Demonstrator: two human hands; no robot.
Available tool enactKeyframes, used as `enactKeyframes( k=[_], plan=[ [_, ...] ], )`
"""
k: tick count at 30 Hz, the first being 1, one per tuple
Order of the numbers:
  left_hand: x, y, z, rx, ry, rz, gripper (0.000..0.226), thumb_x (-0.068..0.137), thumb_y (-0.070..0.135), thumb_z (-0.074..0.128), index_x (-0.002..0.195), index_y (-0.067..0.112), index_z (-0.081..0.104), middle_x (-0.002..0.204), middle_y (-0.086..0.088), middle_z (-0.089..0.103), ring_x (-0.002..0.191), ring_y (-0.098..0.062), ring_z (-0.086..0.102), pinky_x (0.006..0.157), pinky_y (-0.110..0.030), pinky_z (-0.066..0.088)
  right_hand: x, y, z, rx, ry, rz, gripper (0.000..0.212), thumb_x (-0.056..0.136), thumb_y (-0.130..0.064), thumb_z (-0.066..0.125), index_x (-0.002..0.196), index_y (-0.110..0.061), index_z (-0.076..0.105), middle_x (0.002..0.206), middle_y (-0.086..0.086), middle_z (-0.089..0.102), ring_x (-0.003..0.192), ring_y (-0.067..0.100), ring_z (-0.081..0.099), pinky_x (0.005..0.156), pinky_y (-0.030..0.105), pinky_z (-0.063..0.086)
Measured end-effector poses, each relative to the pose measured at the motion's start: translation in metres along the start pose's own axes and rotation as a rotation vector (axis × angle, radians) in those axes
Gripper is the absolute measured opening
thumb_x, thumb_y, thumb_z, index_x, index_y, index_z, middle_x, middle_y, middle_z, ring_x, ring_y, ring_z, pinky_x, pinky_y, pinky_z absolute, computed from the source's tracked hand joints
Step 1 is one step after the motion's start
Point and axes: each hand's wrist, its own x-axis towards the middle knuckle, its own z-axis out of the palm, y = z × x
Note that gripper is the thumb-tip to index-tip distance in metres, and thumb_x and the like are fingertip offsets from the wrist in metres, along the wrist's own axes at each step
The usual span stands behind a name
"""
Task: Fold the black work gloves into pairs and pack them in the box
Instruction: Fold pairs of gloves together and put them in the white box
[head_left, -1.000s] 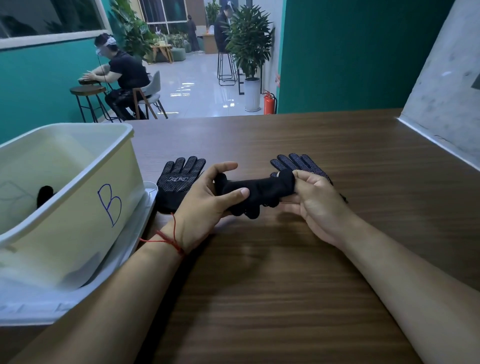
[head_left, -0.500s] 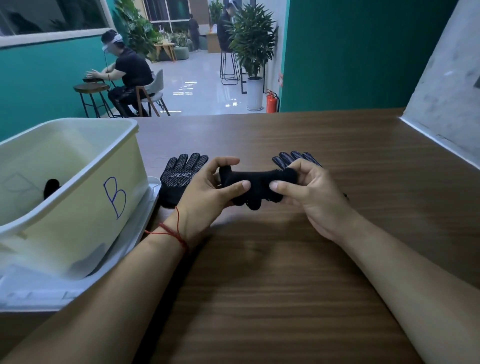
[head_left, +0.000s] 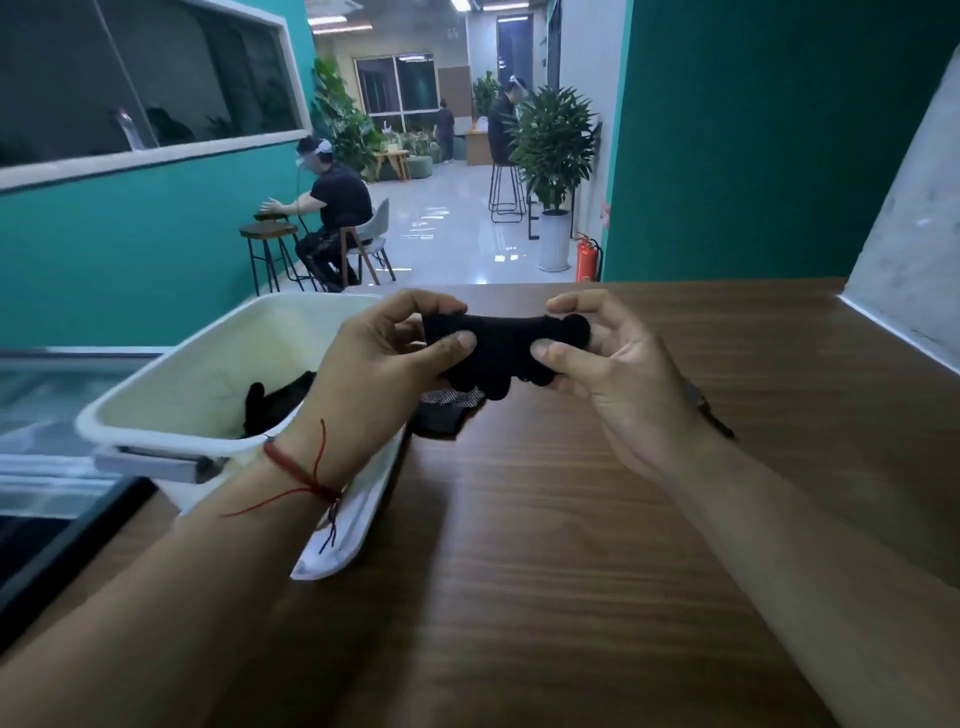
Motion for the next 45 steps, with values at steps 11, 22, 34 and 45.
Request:
enactKeyframes(
  k=[11, 22, 34, 45],
  plan=[
    [-0.010, 0.053, -0.146, 0.167, 0.185, 0.048, 0.020, 0.097, -0.004, 0.067, 0.107, 0.012, 0.074, 0.108, -0.021, 0.075, 0.086, -0.032, 0.076, 0.078, -0.034, 0.064, 0.035, -0.018, 0.158, -0.069, -0.159, -0.031, 0.026, 0.092, 0.004, 0.074, 0.108, -0.016, 0.075, 0.107, 0.017, 0.076, 0.095, 0.029, 0.078, 0.087, 0.041, 0.066],
    [-0.017, 0.044, -0.200, 0.640, 0.212, -0.042, 0.026, 0.086, 0.038, 0.056, 0.109, 0.036, 0.069, 0.111, 0.015, 0.072, 0.104, -0.017, 0.069, 0.090, -0.036, 0.052, 0.050, 0.002, 0.207, -0.514, -0.333, 0.048, 0.011, 0.098, -0.030, 0.073, 0.109, -0.032, 0.073, 0.105, -0.010, 0.079, 0.097, 0.009, 0.075, 0.082, 0.023, 0.055],
    [-0.005, 0.055, -0.140, 0.683, 0.168, 0.019, 0.021, 0.104, 0.021, 0.057, 0.117, 0.032, 0.070, 0.115, 0.016, 0.068, 0.110, -0.008, 0.063, 0.077, -0.012, 0.040, 0.039, -0.013, 0.152, -0.674, -0.196, 0.007, 0.014, 0.103, -0.043, 0.059, 0.106, -0.038, 0.072, 0.111, -0.016, 0.077, 0.100, -0.003, 0.067, 0.074, 0.023, 0.047],
    [0.021, 0.033, -0.014, 0.743, -0.006, 0.091, 0.023, 0.100, 0.025, 0.060, 0.120, 0.030, 0.070, 0.119, 0.010, 0.073, 0.114, -0.009, 0.066, 0.093, -0.028, 0.049, 0.024, -0.028, 0.036, -0.708, -0.029, 0.006, 0.011, 0.100, -0.042, 0.064, 0.106, -0.037, 0.073, 0.104, -0.015, 0.078, 0.102, 0.002, 0.071, 0.087, 0.030, 0.055]
  ],
)
